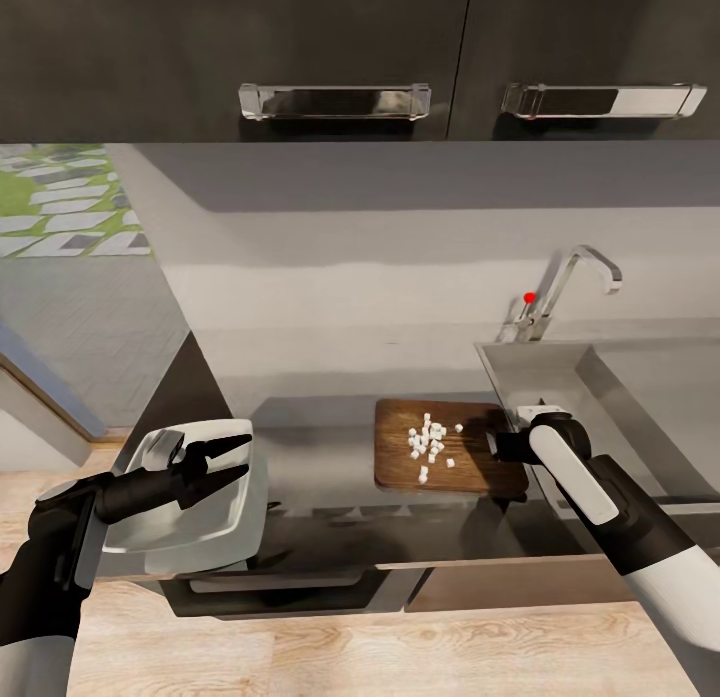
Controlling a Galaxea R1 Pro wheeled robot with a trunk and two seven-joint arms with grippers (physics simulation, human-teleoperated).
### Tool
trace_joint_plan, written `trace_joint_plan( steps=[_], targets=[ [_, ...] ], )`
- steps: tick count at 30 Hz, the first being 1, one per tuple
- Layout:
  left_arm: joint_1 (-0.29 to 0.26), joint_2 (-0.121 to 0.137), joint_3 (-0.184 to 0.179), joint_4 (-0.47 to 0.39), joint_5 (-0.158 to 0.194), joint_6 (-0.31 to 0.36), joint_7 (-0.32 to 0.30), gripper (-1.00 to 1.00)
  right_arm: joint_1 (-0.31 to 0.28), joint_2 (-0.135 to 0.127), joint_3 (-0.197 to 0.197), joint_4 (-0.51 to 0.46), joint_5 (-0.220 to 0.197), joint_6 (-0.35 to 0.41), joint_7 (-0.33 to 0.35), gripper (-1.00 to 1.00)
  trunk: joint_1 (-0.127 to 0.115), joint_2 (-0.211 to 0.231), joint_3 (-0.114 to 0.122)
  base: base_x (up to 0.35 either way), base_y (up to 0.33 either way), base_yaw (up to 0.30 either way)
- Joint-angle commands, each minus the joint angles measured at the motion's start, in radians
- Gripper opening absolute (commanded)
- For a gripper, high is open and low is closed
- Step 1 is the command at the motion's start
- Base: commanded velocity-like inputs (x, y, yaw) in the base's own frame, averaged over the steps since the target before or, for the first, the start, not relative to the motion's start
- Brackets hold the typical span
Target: In the kitchen, take the Vidalia onion out of the sink, dice it on the chopping board with the paring knife, put the diced onion into the bowl on the countertop, then place both the paring knife and the chopping board into the sink.
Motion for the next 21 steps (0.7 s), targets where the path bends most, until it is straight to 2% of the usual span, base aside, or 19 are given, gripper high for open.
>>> trace_joint_plan(
  steps=[1, 21],
  targets=[
    [-0.001, 0.0, 0.0, 0.0, 0.0, 0.011, -0.004, 1.0, -0.001, -0.001, 0.003, -0.001, -0.01, 0.002, -0.011, -1.0, 0.001, -0.002, -0.002, 0.0, 0.0, 0.0],
    [-0.001, 0.0, 0.0, 0.0, 0.0, 0.011, -0.004, 1.0, -0.001, -0.001, 0.001, -0.001, -0.01, 0.002, -0.01, -1.0, 0.001, -0.002, -0.002, 0.0, 0.0, 0.0]
  ],
)
